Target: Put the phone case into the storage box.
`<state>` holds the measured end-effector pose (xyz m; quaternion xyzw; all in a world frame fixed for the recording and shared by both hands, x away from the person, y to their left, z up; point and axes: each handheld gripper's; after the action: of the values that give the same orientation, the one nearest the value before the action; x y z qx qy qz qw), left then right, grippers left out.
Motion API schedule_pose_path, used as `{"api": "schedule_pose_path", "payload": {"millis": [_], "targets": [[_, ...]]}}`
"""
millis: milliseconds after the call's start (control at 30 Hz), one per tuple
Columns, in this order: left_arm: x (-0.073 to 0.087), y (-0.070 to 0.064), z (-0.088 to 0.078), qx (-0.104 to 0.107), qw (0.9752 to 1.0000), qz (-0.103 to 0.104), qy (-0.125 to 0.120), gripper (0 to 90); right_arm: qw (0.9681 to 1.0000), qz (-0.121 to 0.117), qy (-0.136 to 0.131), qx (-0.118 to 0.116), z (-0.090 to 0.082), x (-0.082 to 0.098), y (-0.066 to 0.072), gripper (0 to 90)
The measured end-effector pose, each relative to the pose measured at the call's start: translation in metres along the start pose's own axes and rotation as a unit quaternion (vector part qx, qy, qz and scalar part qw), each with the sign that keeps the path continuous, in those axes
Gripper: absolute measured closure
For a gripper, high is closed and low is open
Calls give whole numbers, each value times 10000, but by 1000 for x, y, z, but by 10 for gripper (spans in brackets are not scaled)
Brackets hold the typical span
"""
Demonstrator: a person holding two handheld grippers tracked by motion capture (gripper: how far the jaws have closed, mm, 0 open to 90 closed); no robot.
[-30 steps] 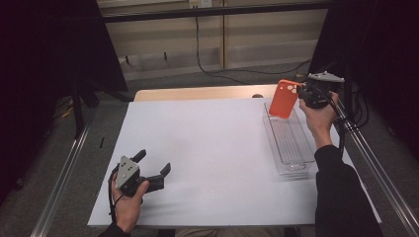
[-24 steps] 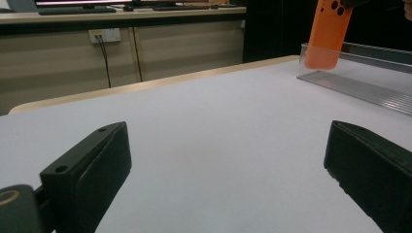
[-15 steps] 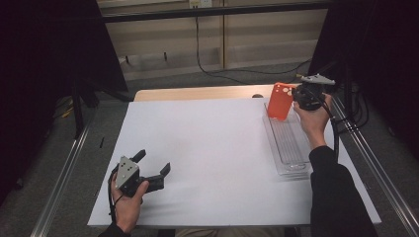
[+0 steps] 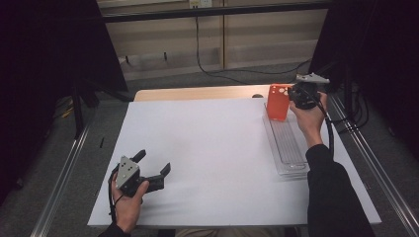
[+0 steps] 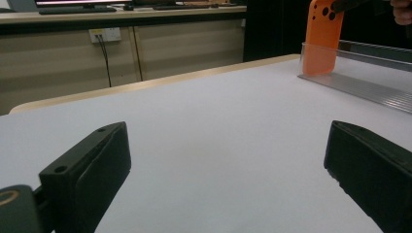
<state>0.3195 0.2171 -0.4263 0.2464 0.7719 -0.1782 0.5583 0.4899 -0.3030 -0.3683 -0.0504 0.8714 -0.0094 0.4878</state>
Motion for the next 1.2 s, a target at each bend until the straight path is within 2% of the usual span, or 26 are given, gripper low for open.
{"api": "schedule_pose_path", "payload": {"millis": [533,700,1200], "targets": [[0,0,0,-10,10000,51,44,29,9997,100,45,-215,6,-5,-3,825],[0,0,0,-6,10000,59,46,30,9992,218,58,-317,9,-6,-7,824],[0,0,0,17,10000,74,51,29,9983,382,45,-430,14,-7,-11,818]]}}
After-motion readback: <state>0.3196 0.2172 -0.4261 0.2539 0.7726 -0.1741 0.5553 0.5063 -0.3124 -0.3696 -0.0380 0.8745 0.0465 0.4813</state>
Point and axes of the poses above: each handheld gripper's, and its own axes: z roughly forward along the jaws, x roughly out of its underside, y roughly to its left, and after that the axes turned 5 degrees about y, right-handed
